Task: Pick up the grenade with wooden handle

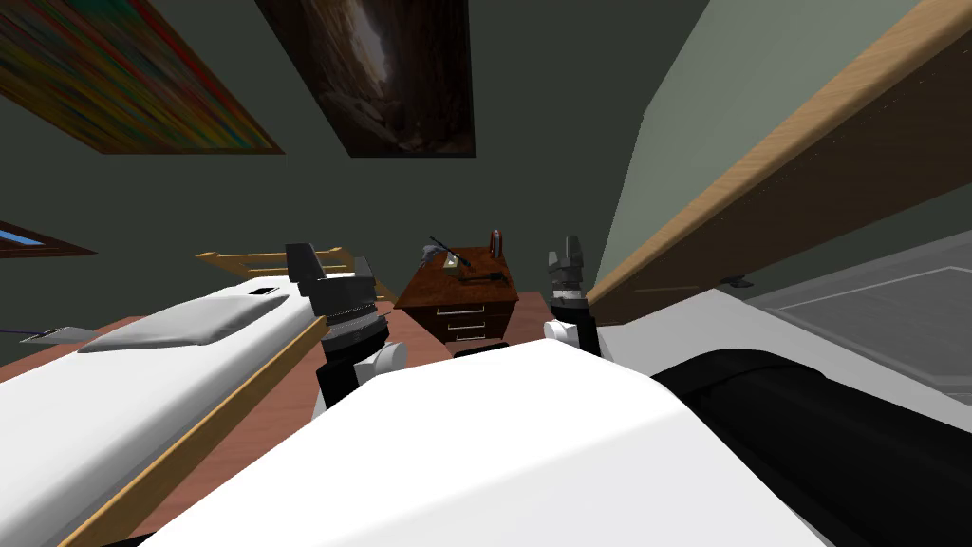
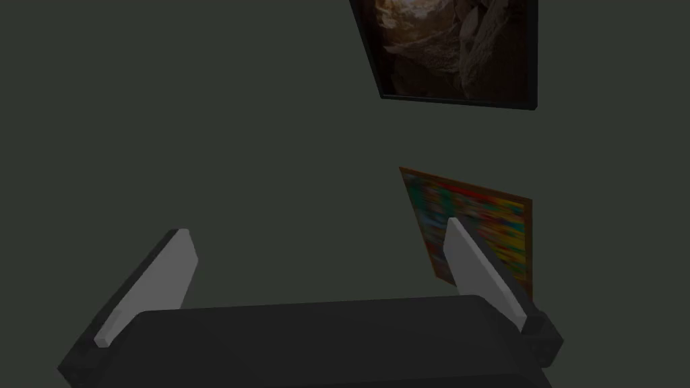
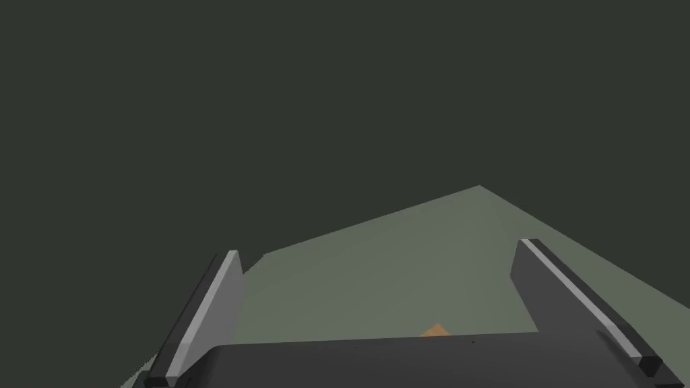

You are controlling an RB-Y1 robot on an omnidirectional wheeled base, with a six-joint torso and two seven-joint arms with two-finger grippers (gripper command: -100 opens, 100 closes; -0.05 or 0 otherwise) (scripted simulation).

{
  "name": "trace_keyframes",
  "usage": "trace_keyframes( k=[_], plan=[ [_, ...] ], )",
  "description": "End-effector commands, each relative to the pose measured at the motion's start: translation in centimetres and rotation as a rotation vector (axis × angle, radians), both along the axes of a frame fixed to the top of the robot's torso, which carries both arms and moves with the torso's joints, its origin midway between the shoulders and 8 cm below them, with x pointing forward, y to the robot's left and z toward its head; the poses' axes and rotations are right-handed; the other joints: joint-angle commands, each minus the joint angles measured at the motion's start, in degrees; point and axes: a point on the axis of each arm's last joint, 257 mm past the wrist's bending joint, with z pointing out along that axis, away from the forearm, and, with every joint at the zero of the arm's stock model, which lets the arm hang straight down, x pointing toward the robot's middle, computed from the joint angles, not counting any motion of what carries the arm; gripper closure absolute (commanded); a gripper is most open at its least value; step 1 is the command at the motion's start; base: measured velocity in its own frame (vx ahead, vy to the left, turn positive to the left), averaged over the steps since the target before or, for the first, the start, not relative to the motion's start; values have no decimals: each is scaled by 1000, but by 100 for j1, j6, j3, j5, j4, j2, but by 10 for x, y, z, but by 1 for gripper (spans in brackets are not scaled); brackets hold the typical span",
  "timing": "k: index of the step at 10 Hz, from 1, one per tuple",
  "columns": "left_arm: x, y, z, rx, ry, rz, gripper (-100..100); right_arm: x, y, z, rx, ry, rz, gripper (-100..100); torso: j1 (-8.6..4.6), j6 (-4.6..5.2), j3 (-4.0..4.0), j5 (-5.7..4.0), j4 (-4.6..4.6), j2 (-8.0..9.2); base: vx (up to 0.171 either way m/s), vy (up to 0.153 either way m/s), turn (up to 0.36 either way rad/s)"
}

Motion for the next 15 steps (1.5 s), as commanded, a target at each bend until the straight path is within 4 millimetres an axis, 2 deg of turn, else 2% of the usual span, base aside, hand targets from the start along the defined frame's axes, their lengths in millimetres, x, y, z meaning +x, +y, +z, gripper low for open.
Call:
trace_keyframes(
  k=[1,5,6,8,9,12,15],
  plan=[
    [0,0,0,0,0,0,0,1,4,-2,-30,4,14,-100,0,0,0,0,0,0,-29,7,-3],
    [0,0,0,0,0,0,0,5,15,-23,-147,31,61,-100,8,0,24,2,9,42,-101,31,4],
    [0,0,0,0,0,0,0,6,17,-23,-159,34,69,-100,15,0,25,3,10,43,-89,46,2],
    [0,0,0,0,0,0,0,7,21,-44,-229,62,89,-100,12,0,21,3,8,35,-97,28,20],
    [0,0,0,0,0,0,0,8,22,-44,-240,66,96,-100,7,0,24,2,9,42,-89,19,8],
    [0,0,0,0,0,0,0,8,24,-76,-327,117,119,-100,16,0,23,3,9,39,-91,43,34],
    [0,0,0,0,0,0,0,6,20,-119,-423,192,139,-100,22,-1,21,5,8,36,-82,54,71]
  ],
)
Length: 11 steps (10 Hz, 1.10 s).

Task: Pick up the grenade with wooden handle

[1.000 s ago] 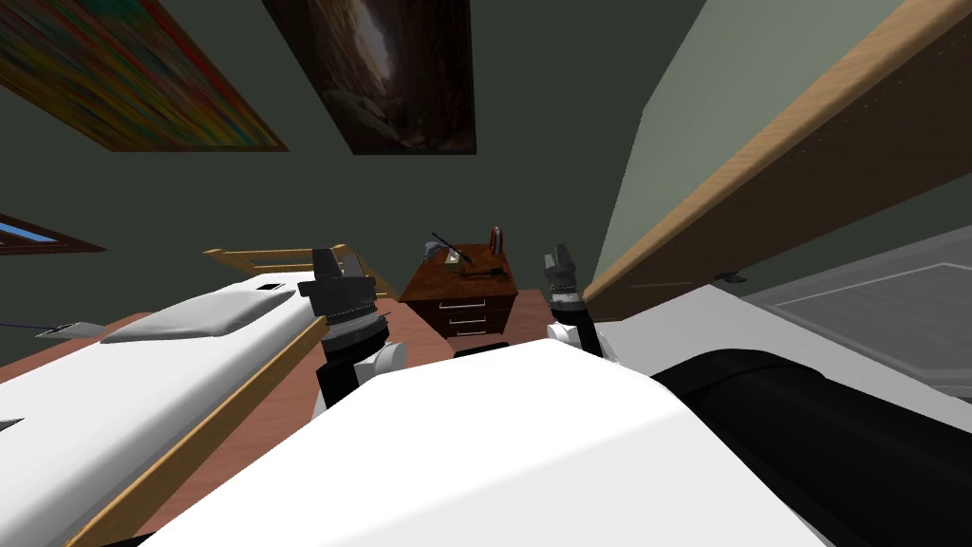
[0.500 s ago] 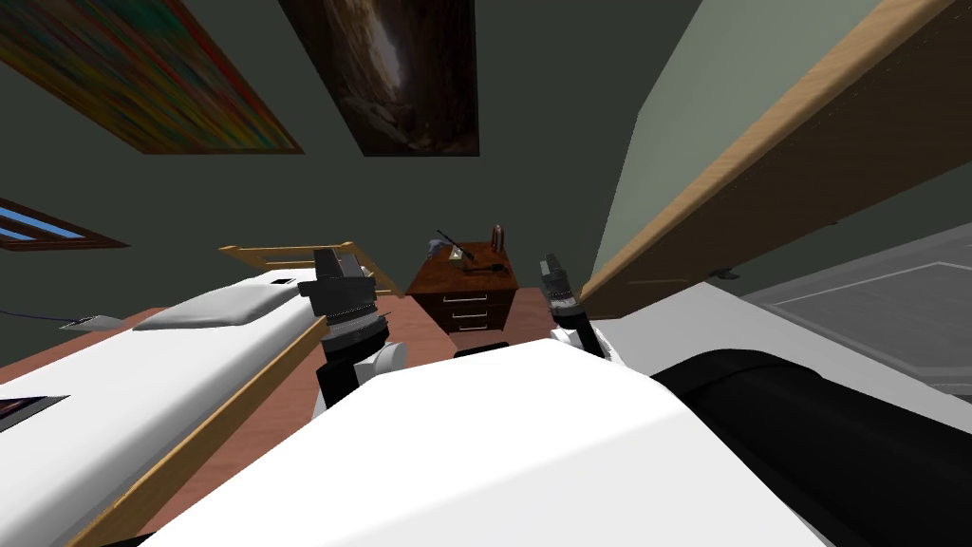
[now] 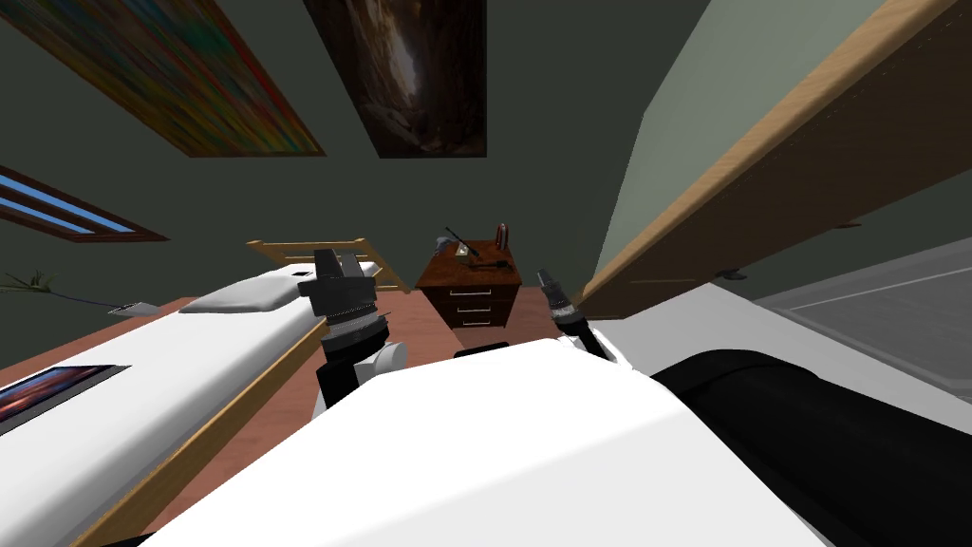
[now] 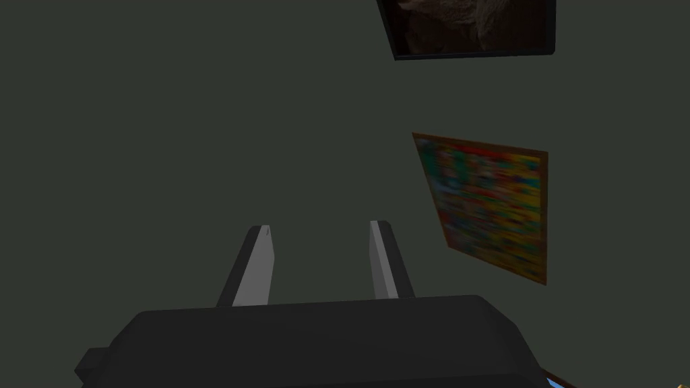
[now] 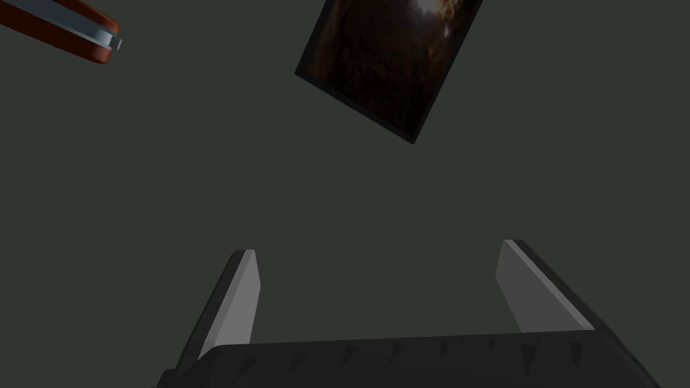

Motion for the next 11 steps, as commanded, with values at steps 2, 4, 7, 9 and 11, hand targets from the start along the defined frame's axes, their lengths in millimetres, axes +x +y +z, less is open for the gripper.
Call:
trace_keyframes(
  k=[2,4,7,9,11],
  plan=[
    [0,0,0,0,0,0,0,-2,-3,-31,-66,53,6,-100,0,-2,-3,0,-1,-5,-50,45,60],
    [0,0,0,0,0,0,0,-7,-9,-61,-127,107,9,-100,0,-2,-10,-1,-4,-17,-33,50,95],
    [0,0,0,0,0,0,0,-23,-18,-103,-251,182,34,-100,1,-1,-15,0,-6,-26,-12,65,125],
    [0,0,0,0,0,0,0,-25,-28,-119,-261,220,20,-100,2,0,-18,1,-7,-31,-4,43,33],
    [0,0,0,0,0,0,0,-37,-38,-146,-333,272,31,-100,1,-4,-18,0,-7,-31,2,64,147]
  ],
)
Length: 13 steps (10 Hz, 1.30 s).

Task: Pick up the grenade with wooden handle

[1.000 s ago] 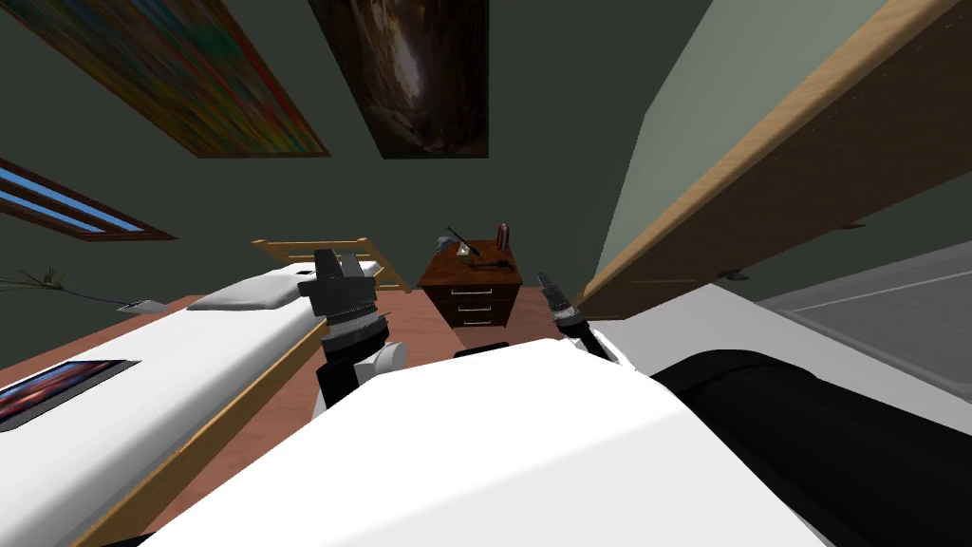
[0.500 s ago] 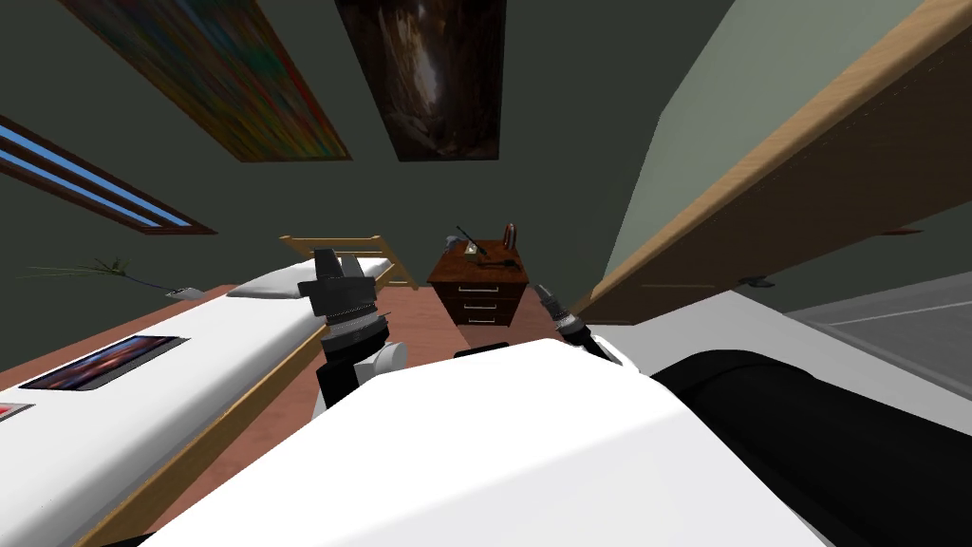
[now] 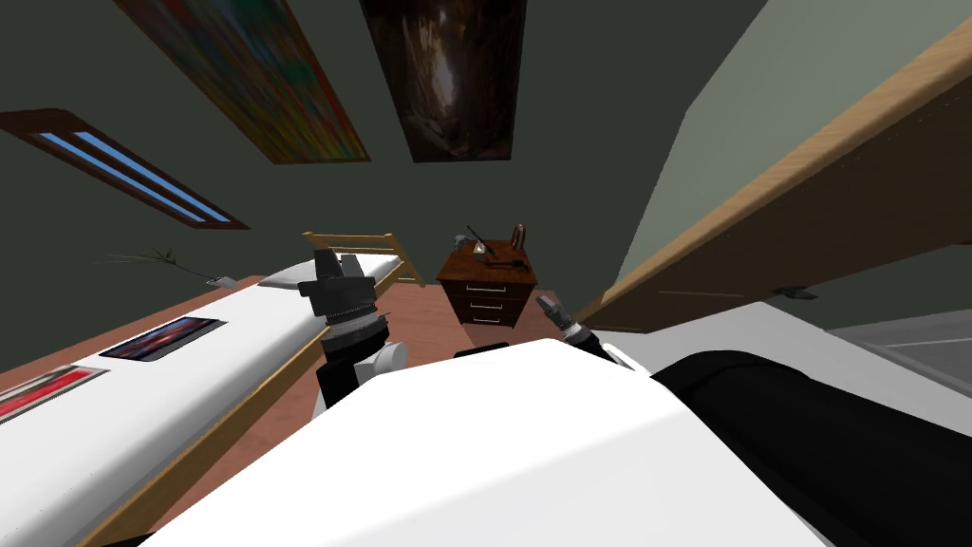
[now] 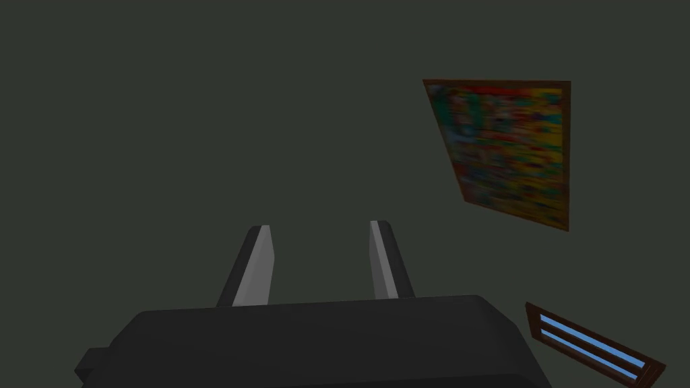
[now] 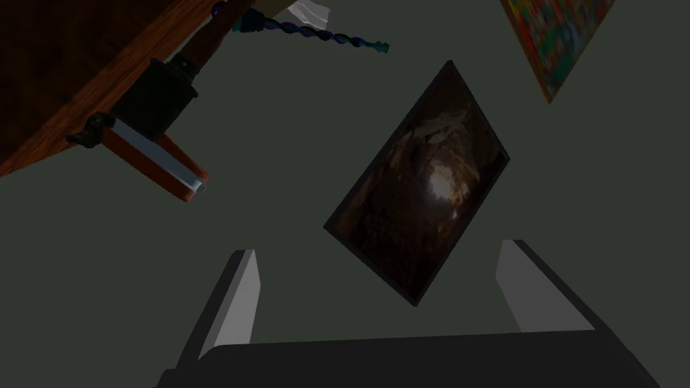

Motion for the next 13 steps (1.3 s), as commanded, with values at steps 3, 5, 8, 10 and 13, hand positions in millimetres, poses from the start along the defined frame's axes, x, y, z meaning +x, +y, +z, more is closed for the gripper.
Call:
trace_keyframes(
  k=[3,5,8,10,13],
  plan=[
    [0,0,0,0,0,0,0,-17,-18,-40,-91,80,4,-100,-2,-4,-2,-1,-1,-4,12,51,97],
    [0,0,0,0,0,0,0,-38,-40,-73,-176,158,7,-100,9,-4,-7,2,-2,-12,36,85,181],
    [0,0,0,0,0,0,0,-61,-60,-98,-259,225,19,-100,8,0,-7,3,-3,-12,33,70,105],
    [0,0,0,0,0,0,0,-89,-87,-123,-350,305,28,-100,1,-5,-6,0,-2,-11,40,70,195],
    [0,0,0,0,0,0,0,-119,-114,-143,-442,382,43,-100,11,0,-8,4,-3,-13,41,75,112]
  ],
)
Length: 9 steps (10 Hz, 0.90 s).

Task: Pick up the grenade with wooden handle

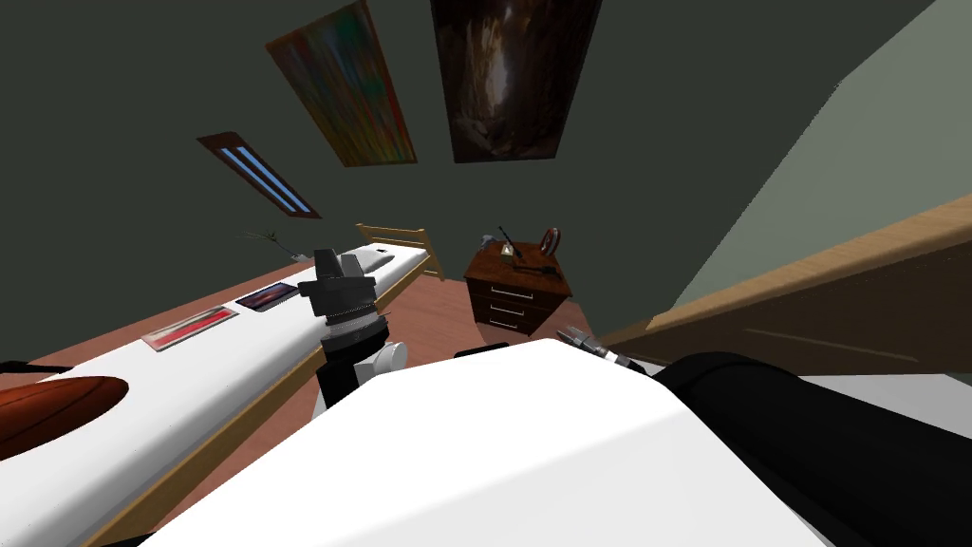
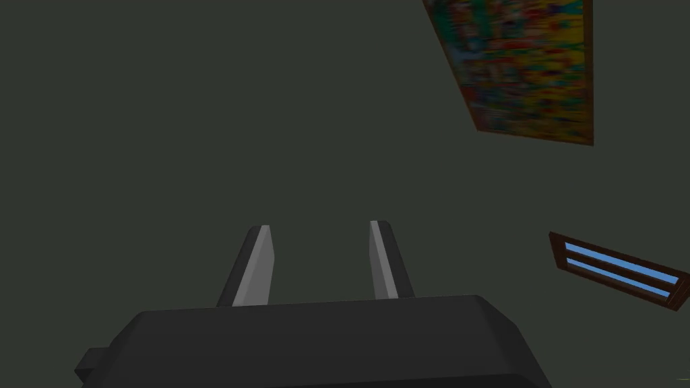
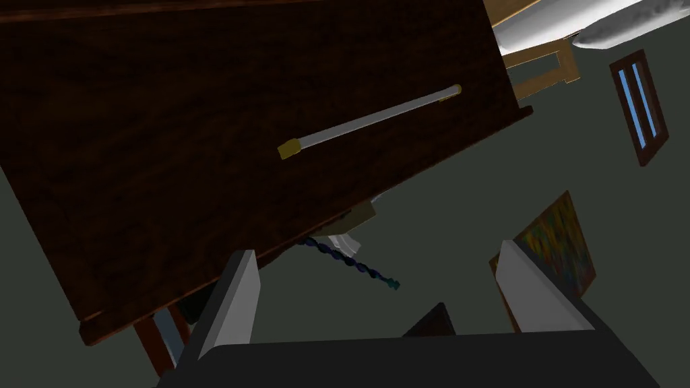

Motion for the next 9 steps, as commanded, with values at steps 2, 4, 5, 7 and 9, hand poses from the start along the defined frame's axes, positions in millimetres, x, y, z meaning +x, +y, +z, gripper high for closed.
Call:
trace_keyframes(
  k=[2,4,5,7,9],
  plan=[
    [0,0,0,0,0,0,0,-29,-26,-16,-93,79,24,-100,7,-6,-3,1,-1,-6,52,67,189],
    [0,0,0,0,0,0,0,-62,-56,-27,-182,158,47,-100,11,-7,-8,3,-3,-14,65,75,198],
    [0,0,0,0,0,0,0,-65,-61,-29,-189,168,39,-100,13,-1,-7,2,-2,-11,31,47,-33],
    [0,0,0,0,0,0,0,-90,-80,-31,-260,224,80,-100,-5,1,5,-2,2,8,29,41,148],
    [0,0,0,0,0,0,0,-123,-112,-32,-348,305,107,-100,9,0,-6,2,-2,-10,85,86,193]
  ],
)
